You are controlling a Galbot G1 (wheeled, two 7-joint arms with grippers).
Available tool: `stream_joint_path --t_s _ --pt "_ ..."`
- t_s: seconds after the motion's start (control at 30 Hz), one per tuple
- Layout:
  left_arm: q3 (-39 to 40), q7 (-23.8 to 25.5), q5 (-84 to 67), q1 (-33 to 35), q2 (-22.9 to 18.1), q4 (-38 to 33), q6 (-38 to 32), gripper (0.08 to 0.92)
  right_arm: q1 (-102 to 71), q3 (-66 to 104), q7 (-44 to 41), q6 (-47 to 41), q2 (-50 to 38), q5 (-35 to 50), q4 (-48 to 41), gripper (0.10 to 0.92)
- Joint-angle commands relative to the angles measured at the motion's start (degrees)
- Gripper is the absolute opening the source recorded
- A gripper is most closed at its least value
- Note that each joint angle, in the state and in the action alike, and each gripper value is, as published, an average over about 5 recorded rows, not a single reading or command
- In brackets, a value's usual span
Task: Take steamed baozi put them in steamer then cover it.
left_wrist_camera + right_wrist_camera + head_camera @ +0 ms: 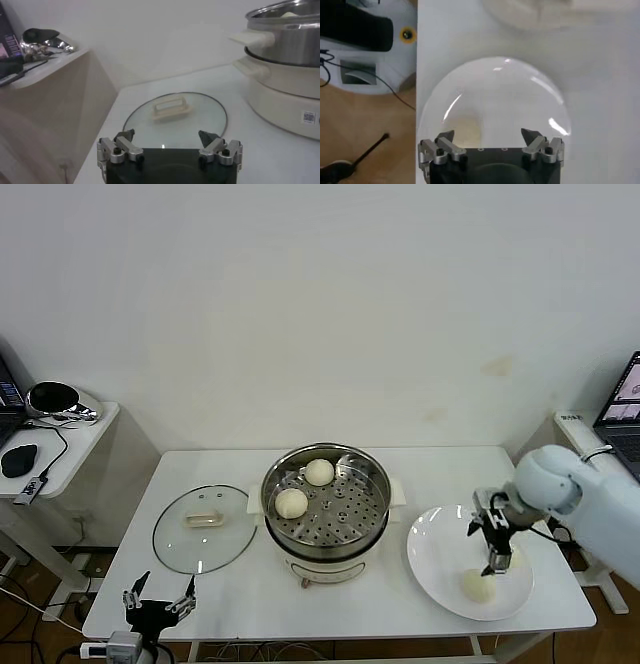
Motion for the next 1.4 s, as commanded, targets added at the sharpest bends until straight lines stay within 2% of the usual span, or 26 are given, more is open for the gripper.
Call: stream_joint_path --t_s 0.03,1.23,1.33,1.4 --pt "0.1 0.0 0.3 0.1 -0.1 0.2 0.0 0.823 -7.7 4.1 0.8 0.6 -0.5 -2.6 -0.3 0.823" --pt "0.2 0.0 0.4 -1.0 -0.1 2.8 -0.3 0.823 -8.0 2.8 4.5 2.3 3.8 -4.5 -6.6 0.823" --pt "0.1 0.1 0.4 -1.2 -0.1 2.8 -0.3 0.823 -7.8 2.6 4.5 2.4 3.8 -4.3 -6.8 0.802" --pt "0.1 0.1 0.4 -1.2 0.0 2.8 -0.2 0.823 -7.6 2.6 4.3 2.4 3.7 -4.2 -6.7 0.76"
